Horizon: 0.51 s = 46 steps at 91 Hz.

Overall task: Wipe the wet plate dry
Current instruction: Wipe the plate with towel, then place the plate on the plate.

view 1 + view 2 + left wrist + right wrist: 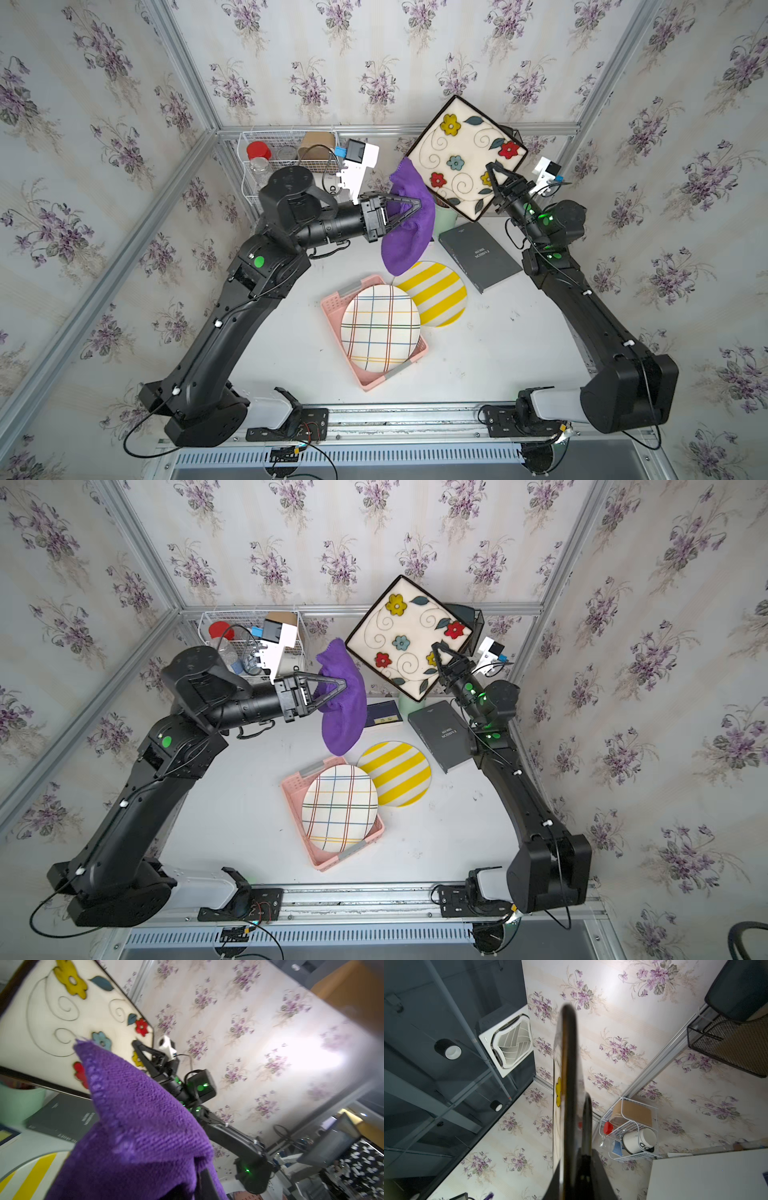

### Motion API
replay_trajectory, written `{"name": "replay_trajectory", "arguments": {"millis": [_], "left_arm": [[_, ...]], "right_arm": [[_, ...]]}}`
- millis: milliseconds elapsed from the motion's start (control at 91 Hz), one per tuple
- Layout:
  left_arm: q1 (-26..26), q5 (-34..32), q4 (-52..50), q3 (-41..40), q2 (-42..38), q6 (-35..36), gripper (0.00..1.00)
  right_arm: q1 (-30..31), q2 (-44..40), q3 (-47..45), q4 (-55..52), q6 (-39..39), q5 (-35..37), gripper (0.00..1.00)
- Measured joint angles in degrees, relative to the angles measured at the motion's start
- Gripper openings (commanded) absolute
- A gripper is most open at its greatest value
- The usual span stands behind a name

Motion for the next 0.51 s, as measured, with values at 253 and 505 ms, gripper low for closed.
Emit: {"name": "replay_trajectory", "arguments": {"millis": [253, 505], "left_arm": [[0.0, -7.7, -6.5, 0.7, 0.5, 5.5, 0.0], [0.5, -11.8, -6.6, -3.0, -2.8, 7.0, 0.0]], "right_arm": [[1.6, -10.3, -11.7, -15.9, -12.0, 3.1, 0.0], [-4.4, -14.9, -27.8, -28.3, -16.0, 7.9, 0.0]]}}
